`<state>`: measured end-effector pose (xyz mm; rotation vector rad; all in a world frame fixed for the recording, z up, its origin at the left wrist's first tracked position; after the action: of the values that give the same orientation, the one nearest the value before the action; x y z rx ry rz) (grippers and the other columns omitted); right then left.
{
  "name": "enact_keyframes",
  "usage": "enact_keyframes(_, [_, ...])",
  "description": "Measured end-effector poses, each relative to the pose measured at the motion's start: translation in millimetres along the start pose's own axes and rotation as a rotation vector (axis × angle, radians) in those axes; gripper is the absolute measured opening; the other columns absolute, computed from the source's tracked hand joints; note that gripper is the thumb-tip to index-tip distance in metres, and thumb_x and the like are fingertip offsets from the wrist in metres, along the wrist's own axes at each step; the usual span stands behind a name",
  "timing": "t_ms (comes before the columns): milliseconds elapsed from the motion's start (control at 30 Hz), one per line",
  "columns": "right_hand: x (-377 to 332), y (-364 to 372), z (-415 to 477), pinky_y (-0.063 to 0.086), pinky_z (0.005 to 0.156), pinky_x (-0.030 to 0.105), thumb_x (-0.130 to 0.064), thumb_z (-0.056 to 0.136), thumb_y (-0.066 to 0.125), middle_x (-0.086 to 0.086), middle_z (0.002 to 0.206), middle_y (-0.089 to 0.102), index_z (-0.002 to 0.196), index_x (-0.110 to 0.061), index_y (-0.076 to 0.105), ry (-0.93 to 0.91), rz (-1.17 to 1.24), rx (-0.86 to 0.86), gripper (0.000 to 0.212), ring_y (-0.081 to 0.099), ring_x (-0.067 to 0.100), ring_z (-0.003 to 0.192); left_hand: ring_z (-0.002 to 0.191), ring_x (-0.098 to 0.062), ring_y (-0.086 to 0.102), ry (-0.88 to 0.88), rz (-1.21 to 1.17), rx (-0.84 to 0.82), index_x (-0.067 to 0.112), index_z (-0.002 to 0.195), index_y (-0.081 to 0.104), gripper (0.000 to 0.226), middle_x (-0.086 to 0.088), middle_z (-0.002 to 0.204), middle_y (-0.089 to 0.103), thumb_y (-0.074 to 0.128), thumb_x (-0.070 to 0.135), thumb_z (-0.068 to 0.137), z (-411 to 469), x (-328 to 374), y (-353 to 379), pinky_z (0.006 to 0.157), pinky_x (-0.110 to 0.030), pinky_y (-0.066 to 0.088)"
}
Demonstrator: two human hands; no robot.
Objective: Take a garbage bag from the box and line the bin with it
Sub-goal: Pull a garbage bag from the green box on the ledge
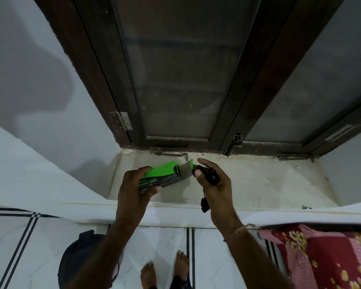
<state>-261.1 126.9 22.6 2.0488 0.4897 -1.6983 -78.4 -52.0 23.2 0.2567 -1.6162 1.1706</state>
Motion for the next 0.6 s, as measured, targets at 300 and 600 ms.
enact_keyframes(300, [-8, 26, -13, 0.045, 0.056, 0.001, 0.007, 0.093, 0.067, 0.015, 0.118, 0.076, 0.123, 0.002, 0.072, -0.03, -0.09, -0.166, 0.031, 0.065, -0.01, 0.059, 0.104, -0.014, 0.06, 0.029, -0.007, 0.002, 0.017, 0.132, 0.063, 0.057, -0.004, 0.123, 0.056, 0.085, 0.019, 0.08, -4, 5, -2, 0.084, -0.014, 0.049])
enact_keyframes(600, [-7, 29, -17, 0.046, 0.055, 0.001, 0.001, 0.092, 0.07, 0.013, 0.118, 0.077, 0.123, 0.0, 0.073, -0.041, -0.131, -0.15, 0.031, 0.069, -0.006, 0.07, 0.104, -0.005, 0.055, 0.073, 0.0, -0.018, 0.014, 0.132, 0.064, 0.056, -0.002, 0.123, 0.055, 0.086, 0.013, 0.079, -5, 9, -4, 0.084, 0.002, 0.041])
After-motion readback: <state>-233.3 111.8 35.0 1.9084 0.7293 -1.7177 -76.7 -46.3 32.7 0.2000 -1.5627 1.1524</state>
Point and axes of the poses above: each hand's wrist, its own z-axis towards the middle knuckle, its own y-axis out of the palm, x = y × z, the point moved 10 cm from there along z, towards the middle knuckle
